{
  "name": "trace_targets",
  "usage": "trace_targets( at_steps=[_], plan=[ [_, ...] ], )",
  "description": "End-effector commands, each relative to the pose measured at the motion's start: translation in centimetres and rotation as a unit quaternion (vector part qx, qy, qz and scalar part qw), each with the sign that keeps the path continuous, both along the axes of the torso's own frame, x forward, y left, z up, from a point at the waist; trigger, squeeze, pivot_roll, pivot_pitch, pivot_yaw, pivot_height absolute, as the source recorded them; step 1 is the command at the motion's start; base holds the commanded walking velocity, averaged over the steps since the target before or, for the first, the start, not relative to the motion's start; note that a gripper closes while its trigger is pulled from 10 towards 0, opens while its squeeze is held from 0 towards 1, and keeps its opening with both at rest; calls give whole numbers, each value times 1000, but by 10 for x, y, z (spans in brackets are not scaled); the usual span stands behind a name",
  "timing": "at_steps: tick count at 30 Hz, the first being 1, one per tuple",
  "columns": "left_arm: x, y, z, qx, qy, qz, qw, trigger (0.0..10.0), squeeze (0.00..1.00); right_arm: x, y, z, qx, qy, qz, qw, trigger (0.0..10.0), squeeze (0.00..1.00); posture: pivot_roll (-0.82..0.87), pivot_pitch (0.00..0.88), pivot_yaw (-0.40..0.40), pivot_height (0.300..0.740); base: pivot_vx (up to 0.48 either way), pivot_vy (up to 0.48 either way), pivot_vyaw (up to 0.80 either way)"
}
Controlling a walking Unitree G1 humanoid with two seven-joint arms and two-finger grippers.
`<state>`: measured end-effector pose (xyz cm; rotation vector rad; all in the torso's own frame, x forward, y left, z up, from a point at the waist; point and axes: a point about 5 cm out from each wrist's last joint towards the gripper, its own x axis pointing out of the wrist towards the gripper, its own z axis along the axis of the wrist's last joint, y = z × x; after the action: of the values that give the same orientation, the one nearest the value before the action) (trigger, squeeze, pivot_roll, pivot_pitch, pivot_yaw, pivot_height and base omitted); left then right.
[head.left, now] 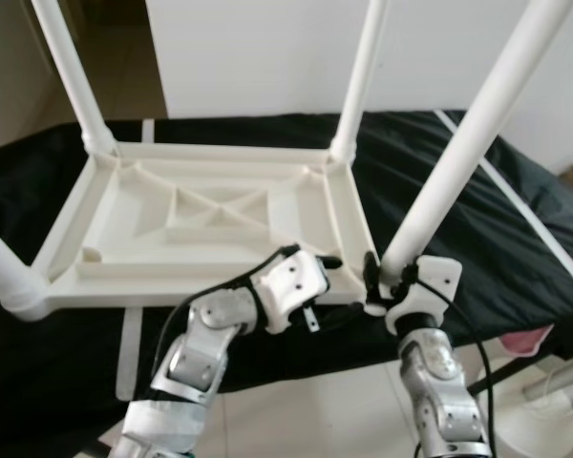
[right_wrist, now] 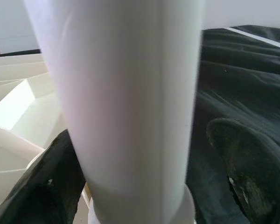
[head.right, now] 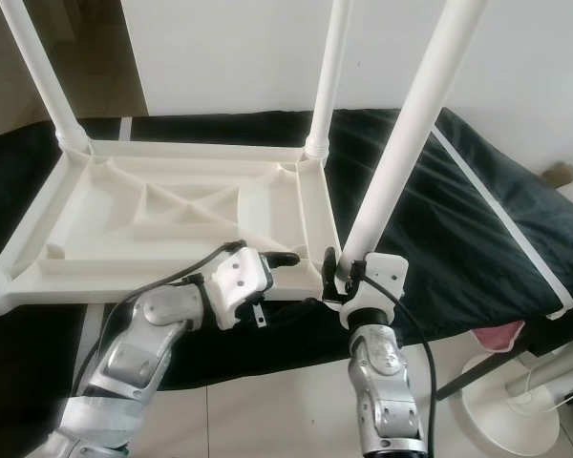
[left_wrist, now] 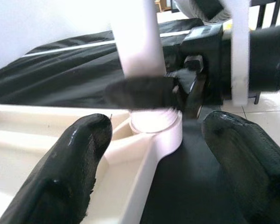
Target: Building children table
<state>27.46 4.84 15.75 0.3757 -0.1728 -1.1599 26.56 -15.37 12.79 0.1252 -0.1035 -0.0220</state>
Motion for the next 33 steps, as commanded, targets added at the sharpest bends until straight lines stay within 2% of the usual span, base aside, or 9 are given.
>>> trace_targets(
  at_steps=[1, 2, 6, 11, 16, 22, 27, 28, 33],
  plan=[
    [8, 7, -4, -27, -8, 101, 995, 10000, 0, -3, -4, 0, 5, -5, 8, 1000, 10000, 953, -9, 38, -74, 740, 0, 0, 0],
    [8, 9, -4, -29, -10, 106, 994, 10000, 0, -5, -6, 0, 7, -5, 15, 1000, 10000, 0, -5, 44, -77, 740, 0, 0, 0],
    [6, 11, -4, -38, -20, 120, 992, 10000, 0, -9, -8, -1, 9, -7, 35, 999, 10000, 0, -3, 46, -77, 740, 0, 0, 0],
    [6, 15, -6, -51, -5, 130, 990, 10000, 0, -12, -11, -3, -8, -8, 40, 999, 10000, 0, -2, 55, -69, 740, 0, 0, 0],
    [3, 15, -6, -67, 24, 104, 992, 10000, 0, -8, -16, 2, -19, -21, 87, 996, 10000, 0, -5, 55, -62, 740, 0, 0, 0],
    [2, 14, -5, -57, 20, 86, 994, 10000, 0, -1, -27, 6, -27, -22, 128, 991, 10000, 0, -5, 58, -56, 740, 0, 0, 0],
    [3, 15, -3, -56, 24, 79, 995, 10000, 0, 11, -29, 10, -55, -20, 208, 976, 10000, 0, -5, 58, -50, 740, 0, 0, 0],
    [3, 15, -3, -56, 24, 79, 995, 10000, 0, 11, -29, 10, -55, -20, 208, 976, 10000, 0, -5, 58, -50, 740, 0, 0, 0],
    [2, 12, -2, -56, 26, 69, 996, 10000, 0, 26, -20, 11, -85, -13, 279, 956, 10000, 0, -4, 56, -46, 740, 0, 0, 0]
  ],
)
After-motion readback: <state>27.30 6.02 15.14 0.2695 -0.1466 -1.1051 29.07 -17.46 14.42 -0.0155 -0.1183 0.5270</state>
